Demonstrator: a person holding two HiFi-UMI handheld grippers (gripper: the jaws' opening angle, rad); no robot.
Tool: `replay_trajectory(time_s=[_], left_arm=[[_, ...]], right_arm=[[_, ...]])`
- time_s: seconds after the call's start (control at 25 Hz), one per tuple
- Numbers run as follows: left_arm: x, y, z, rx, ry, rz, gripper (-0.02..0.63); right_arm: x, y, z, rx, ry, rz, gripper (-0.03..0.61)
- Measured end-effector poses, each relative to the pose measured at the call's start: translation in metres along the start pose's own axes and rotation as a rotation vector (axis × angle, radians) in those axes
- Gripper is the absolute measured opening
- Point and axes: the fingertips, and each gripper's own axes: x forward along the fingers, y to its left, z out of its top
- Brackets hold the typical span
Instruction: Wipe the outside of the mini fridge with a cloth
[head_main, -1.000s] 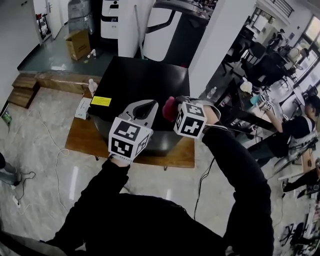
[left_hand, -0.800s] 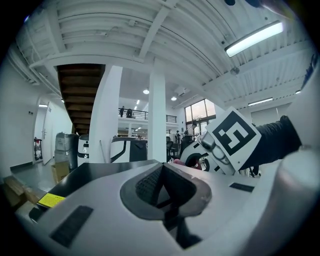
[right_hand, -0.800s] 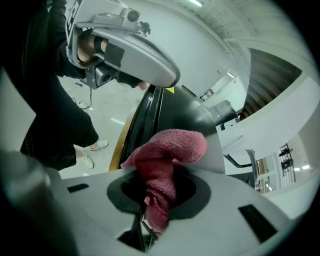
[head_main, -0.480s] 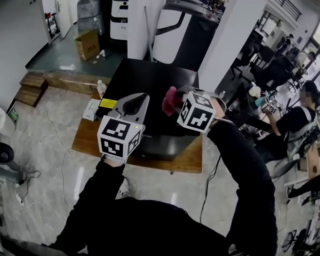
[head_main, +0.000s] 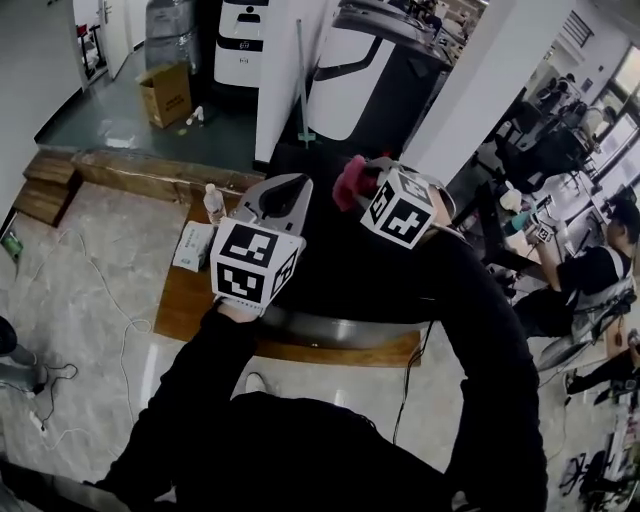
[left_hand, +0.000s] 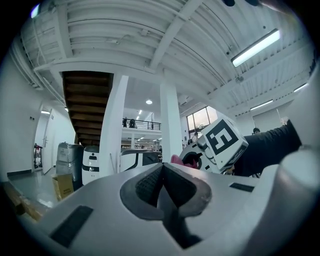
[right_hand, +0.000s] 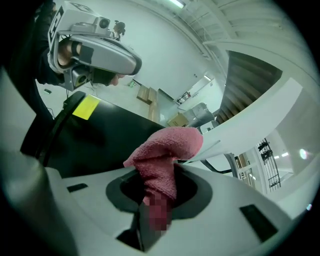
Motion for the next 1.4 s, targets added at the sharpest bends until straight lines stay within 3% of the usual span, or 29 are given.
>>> replay_trajectory(time_s=[0.32,0.64,1.04,1.4], left_arm=[[0.026,0.060,-0.023,-0.053,0.013,-0.070,0.006],[0.039,0.085,-0.045,-0.098,0.022,-0.134,0.006],[0.031,0.098,-0.062,-0.117,0.044,-0.116,0.006],[-0.026,0.086,-0.061,-0.085,0.060,-0.012,0.006]], right_arm=[[0.100,-0.059,0.018,-0.024,0.101,-0.084,0.112],[0.166,-0.064,0.008,0.000,0.195,-0.007,0.095],[0.146,-0.028,0.033,-0.100,0.168,0.036,0.081],[0.078,0.064,0.065,-0.176,0.068,0.084,0.081]])
